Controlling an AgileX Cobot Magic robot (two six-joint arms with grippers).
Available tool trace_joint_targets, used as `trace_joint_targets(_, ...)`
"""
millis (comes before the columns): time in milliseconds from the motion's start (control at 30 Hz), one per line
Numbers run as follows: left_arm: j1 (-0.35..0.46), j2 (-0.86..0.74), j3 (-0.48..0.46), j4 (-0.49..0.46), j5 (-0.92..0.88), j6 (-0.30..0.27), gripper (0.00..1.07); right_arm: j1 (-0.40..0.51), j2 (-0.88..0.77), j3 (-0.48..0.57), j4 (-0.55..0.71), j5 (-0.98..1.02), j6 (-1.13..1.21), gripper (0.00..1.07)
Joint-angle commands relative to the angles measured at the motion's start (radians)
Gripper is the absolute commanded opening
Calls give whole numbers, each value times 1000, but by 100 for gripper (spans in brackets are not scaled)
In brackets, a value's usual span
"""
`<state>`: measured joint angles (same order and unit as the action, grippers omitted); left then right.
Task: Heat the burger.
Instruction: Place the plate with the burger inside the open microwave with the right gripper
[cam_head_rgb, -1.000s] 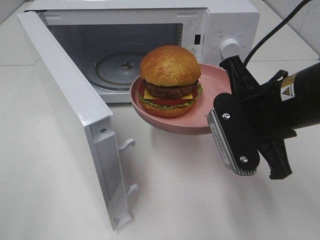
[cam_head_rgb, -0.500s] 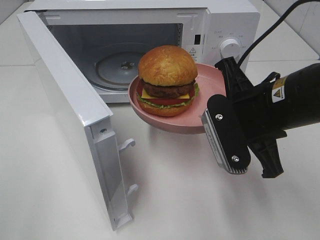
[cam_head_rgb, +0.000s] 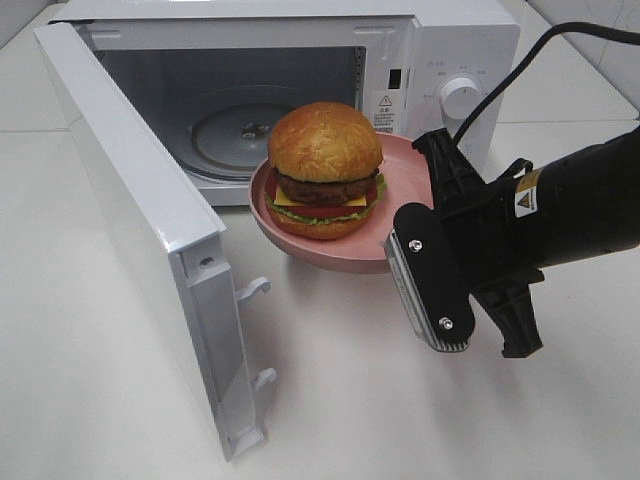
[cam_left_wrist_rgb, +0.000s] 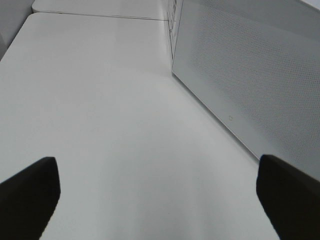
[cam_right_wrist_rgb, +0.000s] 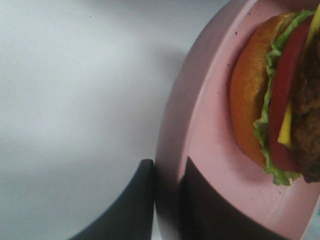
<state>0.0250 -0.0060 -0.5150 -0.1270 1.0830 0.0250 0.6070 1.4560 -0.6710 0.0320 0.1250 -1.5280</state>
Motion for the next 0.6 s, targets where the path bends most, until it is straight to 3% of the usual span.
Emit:
trace_joint_targets(33, 0, -11, 1, -3, -17, 1, 100, 39, -7, -17, 9, -116, -11, 0)
trace_joint_targets(367, 0, -11, 1, -3, -17, 1, 100, 43, 5, -41, 9, -136, 3, 0)
trace_joint_targets(600, 0, -11, 1, -3, -17, 2, 100, 45, 113, -125, 9, -136, 3, 0)
